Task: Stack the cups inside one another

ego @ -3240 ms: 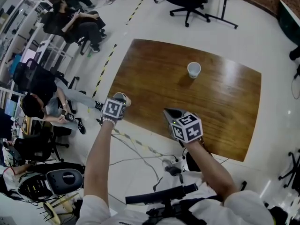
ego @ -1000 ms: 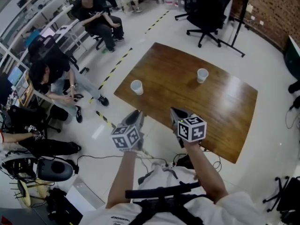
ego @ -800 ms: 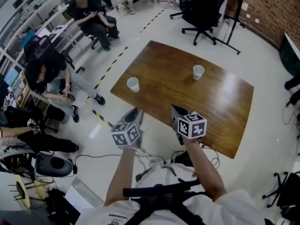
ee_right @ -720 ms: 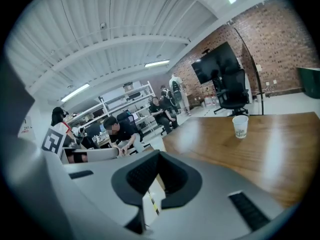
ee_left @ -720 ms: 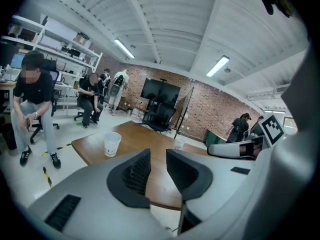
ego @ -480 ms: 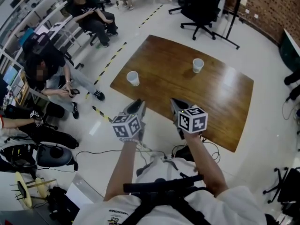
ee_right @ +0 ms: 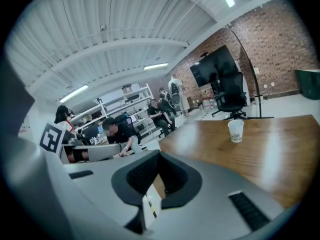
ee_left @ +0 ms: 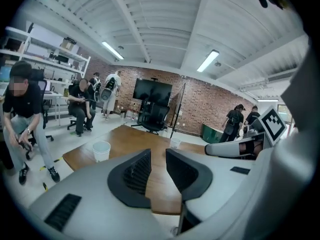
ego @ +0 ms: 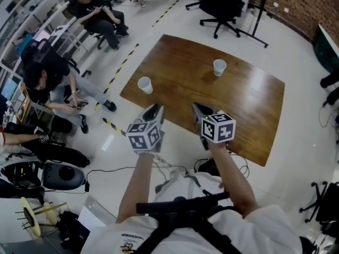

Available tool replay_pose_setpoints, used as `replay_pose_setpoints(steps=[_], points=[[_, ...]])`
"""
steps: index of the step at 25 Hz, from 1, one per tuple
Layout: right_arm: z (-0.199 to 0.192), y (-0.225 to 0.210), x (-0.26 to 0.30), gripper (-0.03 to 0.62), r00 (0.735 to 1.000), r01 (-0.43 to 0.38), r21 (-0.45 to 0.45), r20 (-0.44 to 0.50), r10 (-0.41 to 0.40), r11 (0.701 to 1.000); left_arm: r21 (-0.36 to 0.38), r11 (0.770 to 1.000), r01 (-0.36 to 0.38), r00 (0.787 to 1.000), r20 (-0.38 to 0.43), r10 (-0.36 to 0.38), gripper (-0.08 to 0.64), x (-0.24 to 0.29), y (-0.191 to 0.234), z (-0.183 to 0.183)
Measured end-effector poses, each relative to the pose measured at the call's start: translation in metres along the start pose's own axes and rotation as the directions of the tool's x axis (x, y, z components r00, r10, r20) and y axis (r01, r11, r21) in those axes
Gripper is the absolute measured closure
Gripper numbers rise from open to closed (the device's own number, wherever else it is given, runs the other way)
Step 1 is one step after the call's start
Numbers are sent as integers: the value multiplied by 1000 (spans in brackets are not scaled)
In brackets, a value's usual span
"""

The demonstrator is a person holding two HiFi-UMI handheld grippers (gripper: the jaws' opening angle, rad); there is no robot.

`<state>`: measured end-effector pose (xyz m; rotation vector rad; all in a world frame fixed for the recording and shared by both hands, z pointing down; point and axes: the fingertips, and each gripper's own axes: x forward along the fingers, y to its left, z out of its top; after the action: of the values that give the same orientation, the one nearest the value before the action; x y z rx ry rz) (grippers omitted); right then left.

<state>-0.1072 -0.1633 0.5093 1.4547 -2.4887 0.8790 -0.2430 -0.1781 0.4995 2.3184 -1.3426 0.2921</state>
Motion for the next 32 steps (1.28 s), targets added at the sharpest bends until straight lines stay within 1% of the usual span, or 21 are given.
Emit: replay_pose_setpoints(steps=[3, 6, 10, 12, 14, 15, 17, 19, 22, 25, 27, 32], points=[[3, -9, -1, 578, 1000, 19, 9, 10, -19, 1000, 71, 997, 17, 999, -37, -14, 463, 12, -8, 0], [5, -22, -1, 578, 999, 40, 24, 21, -40, 999, 127, 990, 55, 997, -69, -47, 463, 29, -19, 2], [15, -54, -11, 578, 997, 68, 55, 44, -70, 996, 211, 970, 118, 989, -109, -96, 462, 65, -52, 10], [19, -71, -19, 578, 995, 80, 64, 52, -83, 995, 242, 959, 149, 983, -137, -119, 456, 84, -71, 11], [22, -86, -27, 578, 994, 90, 71, 60, -94, 993, 268, 946, 180, 976, -171, -137, 388, 103, -87, 10], [23, -93, -30, 578, 993, 95, 76, 64, -100, 993, 286, 938, 194, 971, -189, -144, 388, 111, -95, 9], [26, -108, -36, 578, 991, 103, 85, 73, -110, 991, 335, 916, 220, 963, -223, -150, 387, 130, -109, 9], [32, -126, -43, 578, 989, 114, 98, 82, -122, 989, 393, 886, 246, 954, -260, -150, 387, 151, -123, 10], [38, -156, -55, 578, 984, 134, 123, 98, -146, 983, 467, 834, 293, 935, -322, -149, 388, 183, -143, 9], [42, -180, -65, 578, 982, 146, 139, 102, -160, 980, 538, 778, 324, 917, -381, -119, 388, 210, -155, 5], [45, -194, -72, 578, 980, 153, 145, 105, -169, 978, 568, 749, 341, 907, -408, -103, 388, 227, -163, 4], [49, -227, -86, 578, 975, 162, 176, 122, -185, 971, 614, 694, 376, 883, -465, -66, 388, 266, -179, -3]])
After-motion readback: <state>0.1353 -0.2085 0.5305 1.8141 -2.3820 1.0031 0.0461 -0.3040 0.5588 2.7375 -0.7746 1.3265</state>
